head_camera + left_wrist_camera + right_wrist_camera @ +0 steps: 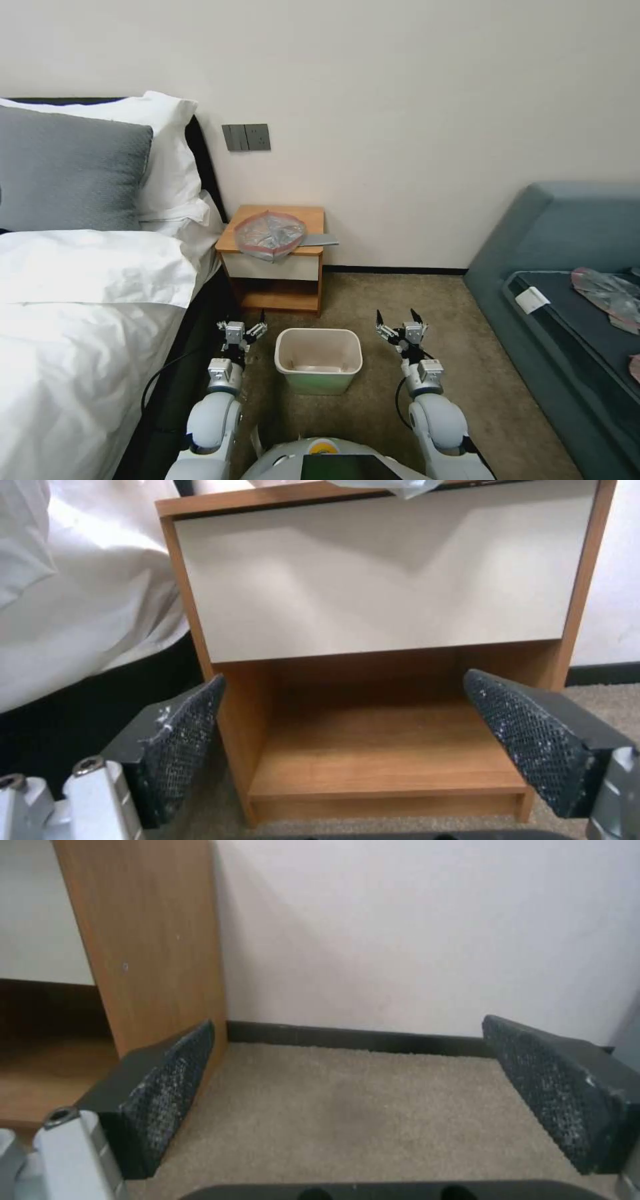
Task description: Pick up the garbage bag from the table and place it over the trash can.
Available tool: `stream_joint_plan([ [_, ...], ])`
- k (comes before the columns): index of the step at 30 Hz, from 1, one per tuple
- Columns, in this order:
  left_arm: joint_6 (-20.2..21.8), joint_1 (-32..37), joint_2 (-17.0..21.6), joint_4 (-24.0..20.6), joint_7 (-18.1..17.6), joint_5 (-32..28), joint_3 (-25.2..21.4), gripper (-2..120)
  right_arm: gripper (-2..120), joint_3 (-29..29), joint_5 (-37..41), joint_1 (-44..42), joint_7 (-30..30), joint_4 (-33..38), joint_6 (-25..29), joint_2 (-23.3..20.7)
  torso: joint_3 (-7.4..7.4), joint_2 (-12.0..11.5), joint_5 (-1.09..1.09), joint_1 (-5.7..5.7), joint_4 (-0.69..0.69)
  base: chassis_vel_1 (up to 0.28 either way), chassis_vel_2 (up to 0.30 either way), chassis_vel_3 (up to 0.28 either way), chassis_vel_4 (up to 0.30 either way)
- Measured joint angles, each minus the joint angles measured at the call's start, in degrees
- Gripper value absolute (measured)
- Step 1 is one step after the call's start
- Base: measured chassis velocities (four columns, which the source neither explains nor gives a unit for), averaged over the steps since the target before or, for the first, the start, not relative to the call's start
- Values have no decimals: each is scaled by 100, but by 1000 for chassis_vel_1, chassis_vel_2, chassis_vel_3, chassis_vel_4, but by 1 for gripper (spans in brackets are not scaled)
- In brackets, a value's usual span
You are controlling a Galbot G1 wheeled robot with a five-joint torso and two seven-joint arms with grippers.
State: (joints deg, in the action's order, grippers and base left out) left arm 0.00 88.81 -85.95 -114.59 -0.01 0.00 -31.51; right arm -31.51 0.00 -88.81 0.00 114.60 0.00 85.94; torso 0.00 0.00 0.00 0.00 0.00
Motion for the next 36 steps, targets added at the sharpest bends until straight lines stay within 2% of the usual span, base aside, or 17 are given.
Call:
stream_joint_plan([
  [36, 0, 0, 0, 0, 0, 0, 0, 93, 100, 0, 0, 0, 0, 0, 0, 0, 0, 0, 0, 0, 0, 0, 0, 0, 0],
])
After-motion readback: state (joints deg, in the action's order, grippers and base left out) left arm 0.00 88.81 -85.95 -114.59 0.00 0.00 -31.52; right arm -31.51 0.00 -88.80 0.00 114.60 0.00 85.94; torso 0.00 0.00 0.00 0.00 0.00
